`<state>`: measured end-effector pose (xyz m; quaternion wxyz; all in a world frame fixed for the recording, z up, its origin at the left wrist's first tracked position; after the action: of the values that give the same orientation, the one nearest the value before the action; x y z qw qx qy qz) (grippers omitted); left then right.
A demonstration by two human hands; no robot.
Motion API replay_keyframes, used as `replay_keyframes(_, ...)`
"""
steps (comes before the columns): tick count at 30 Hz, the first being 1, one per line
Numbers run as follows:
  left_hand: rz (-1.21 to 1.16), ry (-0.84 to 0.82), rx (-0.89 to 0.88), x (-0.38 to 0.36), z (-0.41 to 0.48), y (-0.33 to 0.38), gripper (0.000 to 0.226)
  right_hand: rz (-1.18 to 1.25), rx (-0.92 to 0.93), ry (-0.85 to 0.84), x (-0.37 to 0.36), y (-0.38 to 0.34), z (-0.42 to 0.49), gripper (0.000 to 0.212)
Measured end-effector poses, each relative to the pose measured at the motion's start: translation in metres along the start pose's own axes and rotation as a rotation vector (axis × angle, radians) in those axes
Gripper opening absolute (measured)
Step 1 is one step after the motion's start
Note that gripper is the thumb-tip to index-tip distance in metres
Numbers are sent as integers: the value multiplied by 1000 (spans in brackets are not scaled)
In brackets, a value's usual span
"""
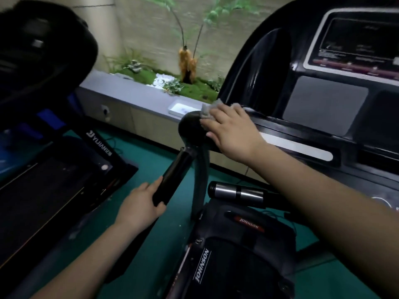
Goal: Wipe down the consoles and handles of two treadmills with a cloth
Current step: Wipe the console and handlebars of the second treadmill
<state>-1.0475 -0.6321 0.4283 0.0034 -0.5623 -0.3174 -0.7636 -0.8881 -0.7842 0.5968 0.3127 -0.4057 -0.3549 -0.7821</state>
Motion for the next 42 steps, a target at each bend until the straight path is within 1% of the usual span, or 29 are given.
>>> replay_keyframes(3,7,18,8,0,-1,-1,76,17,156,-45,-13,-24,26,39)
replay_keyframes(5,40,31,10,1,-1,-2,76,16,260,-74,-19,-36,30,37)
replay_keyframes(8,62,41,27,2,-2,-3,76,43,407,-24,-17,-40,13,35)
replay_keyframes(10,75,31,29,1,-2,-3,76,51,446,0,-13,-31,-6,36)
replay_keyframes(12,79,31,27,1,-1,-2,75,102,402,-2,-6,-15,-22,37)
replay_keyframes(14,75,35,23,1,-1,-2,75,194,314,21,3,6,-33,30)
replay_keyframes(16,65,32,21,0,-1,-2,76,266,204,74,12,27,-40,30)
replay_keyframes(18,54,23,20,-2,0,-4,78,262,113,159,18,37,-43,33)
replay_keyframes(20,38,18,16,-4,2,-4,79,208,68,205,15,32,-39,34)
replay_keyframes(23,38,16,14,-5,3,-4,79,157,70,152,-2,9,-15,36)
replay_keyframes(27,49,27,23,-3,2,-4,77,204,85,14,-11,-21,20,41)
replay_keyframes(31,67,22,21,-1,1,-2,76,220,90,-24,-11,-13,8,46)
replay_keyframes(33,80,9,24,0,1,-1,76,224,71,16,-4,1,-9,43)
replay_keyframes(35,89,-6,34,0,1,-1,77,214,6,50,4,19,-28,40)
replay_keyframes(37,103,-11,37,1,0,0,77,206,-68,72,14,37,-48,41)
replay_keyframes(42,114,-40,53,1,-1,-1,77,167,-283,249,43,73,-100,40)
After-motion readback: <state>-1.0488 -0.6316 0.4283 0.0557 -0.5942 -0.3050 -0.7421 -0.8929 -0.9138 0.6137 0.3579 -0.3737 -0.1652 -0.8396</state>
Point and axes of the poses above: each hand's wrist, its own z-axis towards the middle knuckle, its own x-axis out of the back of the hand, y = z × x, the point moved 7 cm from there along z, towards the middle knuckle, and after that the axes turned 13 degrees about y, right-handed, at the moved point
